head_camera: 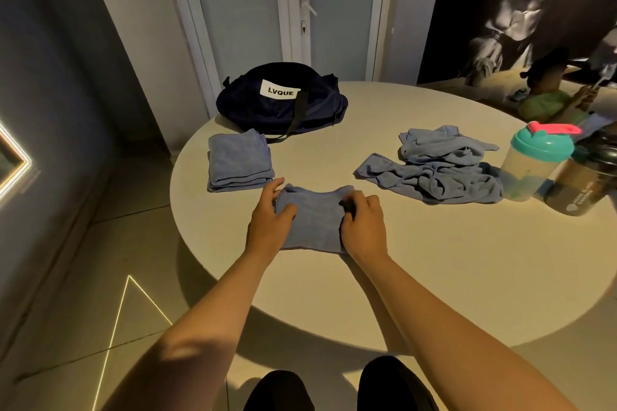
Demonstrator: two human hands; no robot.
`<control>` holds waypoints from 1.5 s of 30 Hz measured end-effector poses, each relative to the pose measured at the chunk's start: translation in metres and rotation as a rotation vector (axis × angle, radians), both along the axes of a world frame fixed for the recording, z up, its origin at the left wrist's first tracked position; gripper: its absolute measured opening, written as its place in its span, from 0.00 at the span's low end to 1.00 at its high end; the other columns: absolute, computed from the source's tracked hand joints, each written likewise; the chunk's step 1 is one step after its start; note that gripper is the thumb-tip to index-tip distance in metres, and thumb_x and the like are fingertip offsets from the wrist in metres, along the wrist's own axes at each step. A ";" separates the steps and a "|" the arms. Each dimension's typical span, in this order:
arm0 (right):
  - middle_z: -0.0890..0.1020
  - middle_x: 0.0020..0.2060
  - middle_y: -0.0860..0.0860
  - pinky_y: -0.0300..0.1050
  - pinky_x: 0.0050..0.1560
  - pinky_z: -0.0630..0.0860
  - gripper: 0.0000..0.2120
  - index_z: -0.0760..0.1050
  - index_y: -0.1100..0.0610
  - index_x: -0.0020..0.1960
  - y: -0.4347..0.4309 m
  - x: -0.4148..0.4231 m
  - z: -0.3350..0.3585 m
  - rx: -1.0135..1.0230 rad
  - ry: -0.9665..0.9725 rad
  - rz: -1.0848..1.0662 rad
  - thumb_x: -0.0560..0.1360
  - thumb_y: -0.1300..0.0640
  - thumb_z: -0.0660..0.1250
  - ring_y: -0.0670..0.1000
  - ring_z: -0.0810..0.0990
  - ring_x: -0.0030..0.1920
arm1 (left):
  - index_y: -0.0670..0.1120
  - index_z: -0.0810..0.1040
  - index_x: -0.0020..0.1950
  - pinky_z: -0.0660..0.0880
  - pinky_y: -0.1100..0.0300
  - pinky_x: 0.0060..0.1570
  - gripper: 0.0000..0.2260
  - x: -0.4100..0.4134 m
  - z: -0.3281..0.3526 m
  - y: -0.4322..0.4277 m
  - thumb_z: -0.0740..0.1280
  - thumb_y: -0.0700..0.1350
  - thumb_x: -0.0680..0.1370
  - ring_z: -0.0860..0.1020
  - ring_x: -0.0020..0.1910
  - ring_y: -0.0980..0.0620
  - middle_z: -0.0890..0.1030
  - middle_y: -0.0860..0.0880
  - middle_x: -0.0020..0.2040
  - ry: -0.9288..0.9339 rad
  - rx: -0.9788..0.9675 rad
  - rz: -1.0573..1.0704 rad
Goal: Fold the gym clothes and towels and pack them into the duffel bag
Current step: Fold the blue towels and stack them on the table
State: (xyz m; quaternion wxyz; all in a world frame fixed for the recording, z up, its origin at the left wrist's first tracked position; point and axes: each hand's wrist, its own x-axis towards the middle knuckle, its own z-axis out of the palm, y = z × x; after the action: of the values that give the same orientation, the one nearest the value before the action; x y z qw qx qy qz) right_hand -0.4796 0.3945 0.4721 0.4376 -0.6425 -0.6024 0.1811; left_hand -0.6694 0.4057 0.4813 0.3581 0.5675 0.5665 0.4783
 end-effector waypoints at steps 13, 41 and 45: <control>0.69 0.74 0.55 0.53 0.67 0.64 0.24 0.72 0.56 0.72 -0.015 -0.008 0.001 -0.114 -0.391 -0.032 0.80 0.50 0.52 0.58 0.69 0.69 | 0.61 0.74 0.60 0.78 0.47 0.59 0.13 0.002 -0.012 0.001 0.66 0.44 0.81 0.73 0.65 0.45 0.65 0.57 0.72 0.303 0.223 0.138; 0.66 0.71 0.56 0.58 0.64 0.60 0.19 0.69 0.46 0.70 -0.054 -0.020 0.023 -0.290 -0.520 0.159 0.80 0.43 0.57 0.61 0.62 0.72 | 0.60 0.74 0.65 0.63 0.42 0.73 0.14 -0.002 -0.010 -0.051 0.65 0.59 0.79 0.54 0.78 0.45 0.49 0.58 0.80 0.422 0.037 0.106; 0.71 0.58 0.59 0.54 0.57 0.66 0.18 0.72 0.51 0.64 -0.063 -0.031 0.020 -0.313 -0.444 0.092 0.82 0.42 0.55 0.62 0.68 0.61 | 0.62 0.69 0.69 0.55 0.45 0.73 0.19 0.002 -0.009 -0.073 0.62 0.63 0.79 0.59 0.75 0.45 0.57 0.50 0.79 0.569 -0.010 0.219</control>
State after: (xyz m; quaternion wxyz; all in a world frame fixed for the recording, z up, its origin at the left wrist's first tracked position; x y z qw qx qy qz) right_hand -0.5102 0.3316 0.4923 0.1816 -0.6982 -0.6768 0.1464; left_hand -0.6677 0.3326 0.4718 0.1344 0.6124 0.7042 0.3331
